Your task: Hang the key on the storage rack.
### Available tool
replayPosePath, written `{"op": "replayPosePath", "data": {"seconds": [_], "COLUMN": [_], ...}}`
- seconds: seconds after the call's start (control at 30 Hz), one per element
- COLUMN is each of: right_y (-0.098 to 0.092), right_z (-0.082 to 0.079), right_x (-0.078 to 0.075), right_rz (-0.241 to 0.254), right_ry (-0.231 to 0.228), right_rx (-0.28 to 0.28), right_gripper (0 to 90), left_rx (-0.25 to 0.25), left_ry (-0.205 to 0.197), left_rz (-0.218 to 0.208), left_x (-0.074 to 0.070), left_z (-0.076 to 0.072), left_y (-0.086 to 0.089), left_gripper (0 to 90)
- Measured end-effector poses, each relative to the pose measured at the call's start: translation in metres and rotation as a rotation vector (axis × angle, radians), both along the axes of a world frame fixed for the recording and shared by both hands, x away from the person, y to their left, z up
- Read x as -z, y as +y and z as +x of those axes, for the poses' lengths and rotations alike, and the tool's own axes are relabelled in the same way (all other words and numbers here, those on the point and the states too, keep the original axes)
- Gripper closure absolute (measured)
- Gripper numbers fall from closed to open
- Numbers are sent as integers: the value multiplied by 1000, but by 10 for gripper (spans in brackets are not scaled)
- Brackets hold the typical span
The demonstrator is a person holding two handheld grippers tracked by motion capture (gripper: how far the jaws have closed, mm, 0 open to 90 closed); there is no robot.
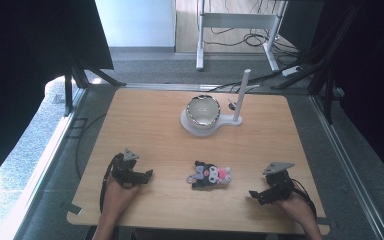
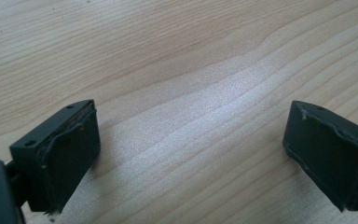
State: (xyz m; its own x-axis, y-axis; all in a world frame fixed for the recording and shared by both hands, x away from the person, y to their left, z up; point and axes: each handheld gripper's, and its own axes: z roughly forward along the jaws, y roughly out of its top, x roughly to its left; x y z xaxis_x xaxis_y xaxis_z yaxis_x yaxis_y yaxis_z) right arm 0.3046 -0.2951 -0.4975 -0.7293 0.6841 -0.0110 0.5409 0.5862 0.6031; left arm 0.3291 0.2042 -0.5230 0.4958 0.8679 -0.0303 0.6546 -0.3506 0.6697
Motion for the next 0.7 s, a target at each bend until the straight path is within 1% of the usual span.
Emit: {"op": "replayPosePath", "data": {"seconds": [0.07, 0.13, 0.2, 0.27, 0.3, 0.37, 0.4, 0.53, 0.6, 0.7], "right_y": [2, 3, 6, 7, 9, 10, 12, 15, 17, 18], "right_z": [2, 2, 5, 6, 8, 9, 10, 13, 17, 19], "right_x": [-2, -3, -5, -6, -8, -9, -11, -14, -17, -19], "right_rz": [-12, -12, -22, -28, -35, -36, -29, -29, -47, -55], "right_ry": [2, 6, 20, 22, 33, 34, 47, 49, 48, 48], "right_rx": [-10, -15, -28, -33, -44, -48, -56, -66, -76, -84], "right_gripper": [0, 0, 0, 0, 0, 0, 0, 0, 0, 0], "left_rx": [0, 0, 0, 0, 0, 0, 0, 0, 0, 0], "left_ry": [0, 0, 0, 0, 0, 0, 0, 0, 0, 0], "left_rz": [0, 0, 0, 0, 0, 0, 0, 0, 0, 0], "left_x": [0, 0, 0, 0, 0, 0, 0, 0, 0, 0], "left_z": [0, 0, 0, 0, 0, 0, 0, 0, 0, 0], "left_y": [0, 0, 0, 0, 0, 0, 0, 0, 0, 0], "left_gripper": [38, 38, 37, 37, 38, 38, 38, 38, 38, 38]}}
